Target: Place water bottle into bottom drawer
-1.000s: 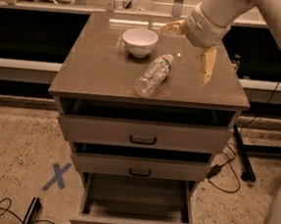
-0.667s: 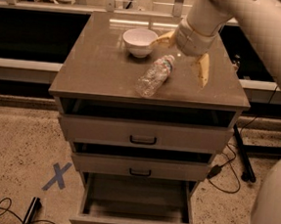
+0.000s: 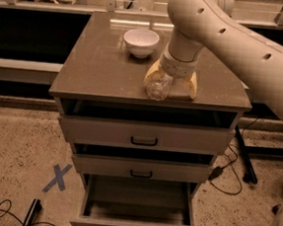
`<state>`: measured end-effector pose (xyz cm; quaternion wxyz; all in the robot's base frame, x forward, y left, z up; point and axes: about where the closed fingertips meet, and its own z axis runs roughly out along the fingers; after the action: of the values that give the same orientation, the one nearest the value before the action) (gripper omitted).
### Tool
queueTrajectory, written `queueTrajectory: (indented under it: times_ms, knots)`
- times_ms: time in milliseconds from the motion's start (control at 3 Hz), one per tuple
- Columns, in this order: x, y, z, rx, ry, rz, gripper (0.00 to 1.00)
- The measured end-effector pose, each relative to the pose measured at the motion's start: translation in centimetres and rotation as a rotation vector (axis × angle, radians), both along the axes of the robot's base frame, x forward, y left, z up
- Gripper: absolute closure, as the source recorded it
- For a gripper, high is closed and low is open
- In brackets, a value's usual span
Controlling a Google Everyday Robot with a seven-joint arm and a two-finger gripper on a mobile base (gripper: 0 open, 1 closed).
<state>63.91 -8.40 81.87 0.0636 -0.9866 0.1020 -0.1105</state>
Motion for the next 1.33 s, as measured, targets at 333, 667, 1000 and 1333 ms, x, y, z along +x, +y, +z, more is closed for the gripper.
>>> queueTrajectory:
  times_ms: [333,667,1000,1333]
  knots:
    - [-0.1,0.4,-0.2,-0.018,-0.011,0.028,0.5]
    - [-0.1,0.4,0.4,-0.018,-0.011,0.028,0.73]
    - [-0.2,0.4,0.9,-0.01,-0.016,0.013,1.0]
    - [-0.5,0.1,5.0,0.065,-0.07,-0.144,1.0]
